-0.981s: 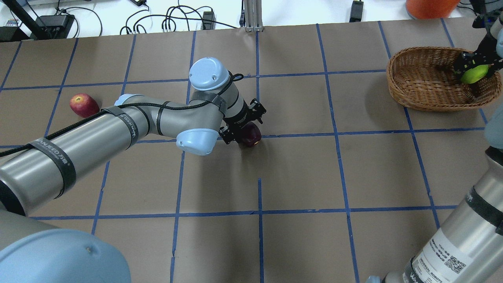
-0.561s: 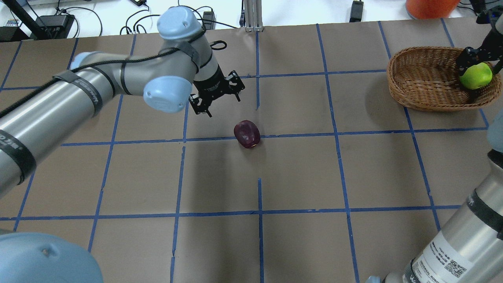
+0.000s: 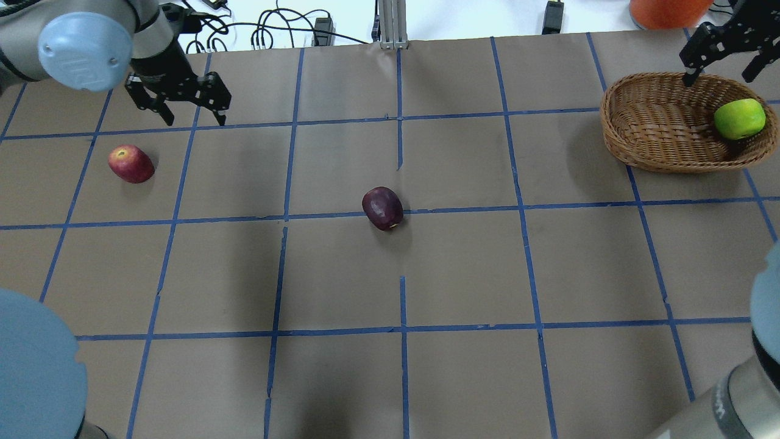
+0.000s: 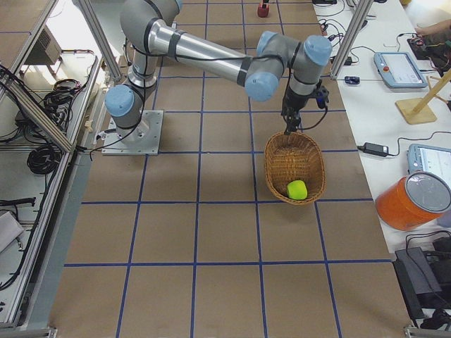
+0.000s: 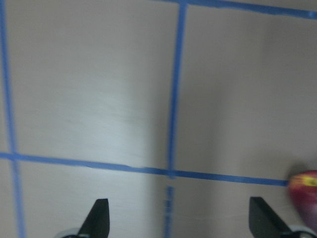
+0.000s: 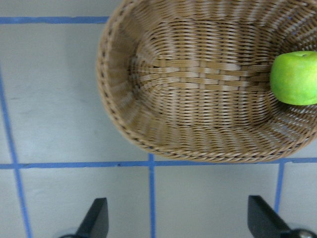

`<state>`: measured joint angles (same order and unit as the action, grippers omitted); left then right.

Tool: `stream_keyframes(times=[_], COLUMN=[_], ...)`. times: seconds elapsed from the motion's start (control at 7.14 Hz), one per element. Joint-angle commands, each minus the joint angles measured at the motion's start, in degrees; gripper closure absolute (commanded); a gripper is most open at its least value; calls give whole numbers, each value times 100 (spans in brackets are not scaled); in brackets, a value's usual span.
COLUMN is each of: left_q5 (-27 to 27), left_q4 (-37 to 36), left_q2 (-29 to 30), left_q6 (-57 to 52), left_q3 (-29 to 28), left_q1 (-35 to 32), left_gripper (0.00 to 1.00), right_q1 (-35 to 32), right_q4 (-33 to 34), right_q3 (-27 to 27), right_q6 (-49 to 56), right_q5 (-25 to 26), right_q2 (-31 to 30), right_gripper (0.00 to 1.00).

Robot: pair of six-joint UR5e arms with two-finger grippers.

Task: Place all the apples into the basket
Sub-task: 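Open the right gripper in the basket while the left gripper withdraws, then grasp dark red apple with right gripper while left grasps red apple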

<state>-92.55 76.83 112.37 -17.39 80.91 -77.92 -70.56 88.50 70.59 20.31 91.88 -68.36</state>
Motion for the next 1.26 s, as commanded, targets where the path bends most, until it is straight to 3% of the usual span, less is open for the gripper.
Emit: stream_keyframes(times=[0.0, 0.14, 0.28, 0.42, 0.84, 1.12], left_q5=[209, 412, 457, 440, 475, 475], left_q4=[-1371, -1930, -1953, -1962, -1874, -1874], left_q2=[510, 1019, 1311, 1470, 1717, 1753], left_q6=[-1902, -2222, -2233, -2286, -2234, -2233], left_q3=[64, 30, -22, -23, 56, 30], left_q1=[1091, 1347, 1489, 1630, 1728, 1728], left_gripper=[0, 0, 0, 0, 0, 0], right_q1=[-1409, -2017, -2615, -3082, -3754, -3956], right_q4=[-176, -88, 313, 1240, 2675, 2778], right_q3=[182, 349, 620, 927, 1124, 1141], right_q6=[-788, -1322, -1511, -1652, -2451, -2488], right_q5=[-319, -337, -355, -355, -890, -1083], right_q2=[-161, -56, 41, 251, 1024, 1289], right_gripper=[0, 0, 0, 0, 0, 0])
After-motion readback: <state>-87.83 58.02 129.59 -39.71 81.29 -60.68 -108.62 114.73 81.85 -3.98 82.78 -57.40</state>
